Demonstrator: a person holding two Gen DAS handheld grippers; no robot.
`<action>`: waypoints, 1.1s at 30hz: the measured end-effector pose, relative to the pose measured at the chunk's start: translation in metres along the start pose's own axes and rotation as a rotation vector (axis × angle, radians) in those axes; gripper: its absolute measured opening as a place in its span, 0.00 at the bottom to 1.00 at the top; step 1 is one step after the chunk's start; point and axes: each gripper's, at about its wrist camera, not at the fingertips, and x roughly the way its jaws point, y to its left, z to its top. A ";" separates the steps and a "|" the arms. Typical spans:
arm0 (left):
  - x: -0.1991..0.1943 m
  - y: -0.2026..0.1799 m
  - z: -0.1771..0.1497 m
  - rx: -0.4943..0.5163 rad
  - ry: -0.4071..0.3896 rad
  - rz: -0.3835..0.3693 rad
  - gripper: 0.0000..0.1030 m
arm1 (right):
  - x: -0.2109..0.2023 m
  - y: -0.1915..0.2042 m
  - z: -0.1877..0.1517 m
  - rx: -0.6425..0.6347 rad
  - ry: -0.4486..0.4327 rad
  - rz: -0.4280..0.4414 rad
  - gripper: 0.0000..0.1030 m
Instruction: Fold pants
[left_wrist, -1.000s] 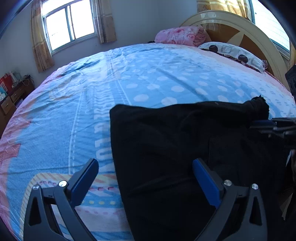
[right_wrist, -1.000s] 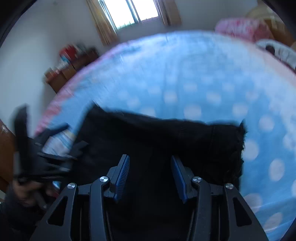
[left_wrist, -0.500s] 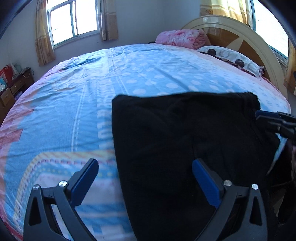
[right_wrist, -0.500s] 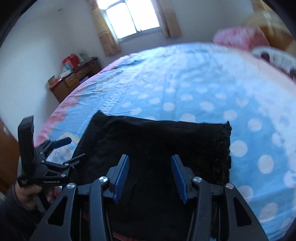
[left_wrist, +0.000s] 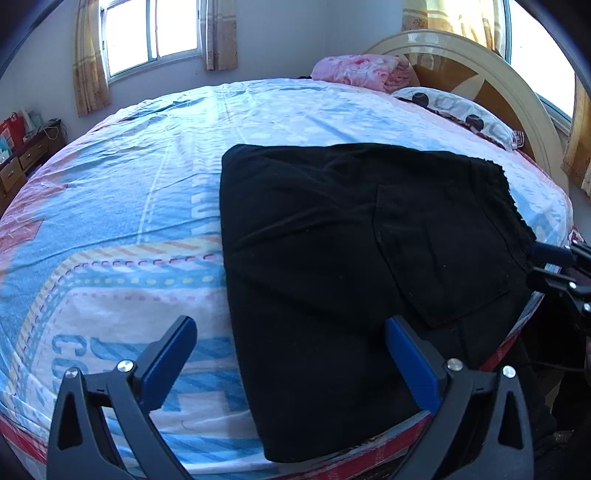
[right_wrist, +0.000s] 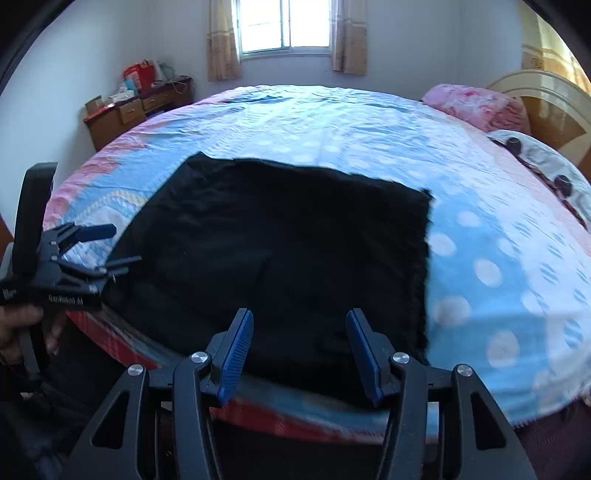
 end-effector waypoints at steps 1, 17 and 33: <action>-0.001 -0.002 0.000 0.005 -0.004 -0.001 1.00 | -0.004 -0.004 -0.004 0.012 -0.006 -0.005 0.53; -0.016 0.014 -0.015 0.003 0.016 -0.031 1.00 | -0.015 -0.028 -0.030 0.117 0.016 0.029 0.53; -0.005 0.010 -0.021 -0.011 0.032 -0.073 1.00 | -0.032 -0.039 -0.013 0.070 -0.123 0.161 0.29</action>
